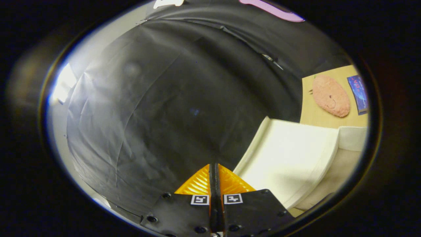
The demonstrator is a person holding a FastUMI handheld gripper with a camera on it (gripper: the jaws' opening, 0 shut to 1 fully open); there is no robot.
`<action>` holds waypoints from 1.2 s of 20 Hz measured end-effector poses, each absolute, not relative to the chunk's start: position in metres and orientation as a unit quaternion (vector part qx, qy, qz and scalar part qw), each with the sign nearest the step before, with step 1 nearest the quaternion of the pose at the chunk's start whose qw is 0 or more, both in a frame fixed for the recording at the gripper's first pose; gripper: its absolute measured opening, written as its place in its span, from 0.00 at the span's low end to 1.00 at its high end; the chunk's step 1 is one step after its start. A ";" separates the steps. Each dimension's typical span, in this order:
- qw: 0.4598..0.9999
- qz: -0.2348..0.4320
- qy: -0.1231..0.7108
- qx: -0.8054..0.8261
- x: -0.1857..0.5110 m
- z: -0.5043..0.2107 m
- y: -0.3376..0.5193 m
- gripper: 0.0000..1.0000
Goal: Open the storage box then place both shoes into the box .Put the left shoe in first, then the right shoe, with the right side of both shoes facing outward in a uniform manner.
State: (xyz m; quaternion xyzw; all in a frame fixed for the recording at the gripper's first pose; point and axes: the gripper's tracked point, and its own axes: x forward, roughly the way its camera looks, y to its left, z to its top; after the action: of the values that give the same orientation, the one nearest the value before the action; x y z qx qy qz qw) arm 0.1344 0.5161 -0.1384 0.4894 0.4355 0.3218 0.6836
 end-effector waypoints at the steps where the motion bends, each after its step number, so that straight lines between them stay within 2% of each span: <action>1: 0.687 0.319 0.435 0.487 0.136 -0.141 0.513 0.02; 7: 0.708 0.310 0.431 0.465 0.146 -0.142 0.489 0.02; 13: 0.735 0.283 0.421 0.450 0.165 -0.133 0.403 0.02; 24: 0.753 0.208 0.442 0.440 0.110 -0.198 0.255 0.02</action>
State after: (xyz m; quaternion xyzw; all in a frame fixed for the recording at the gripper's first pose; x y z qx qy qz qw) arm 0.1102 0.2554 -0.1982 0.4401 0.4420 0.2084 0.7533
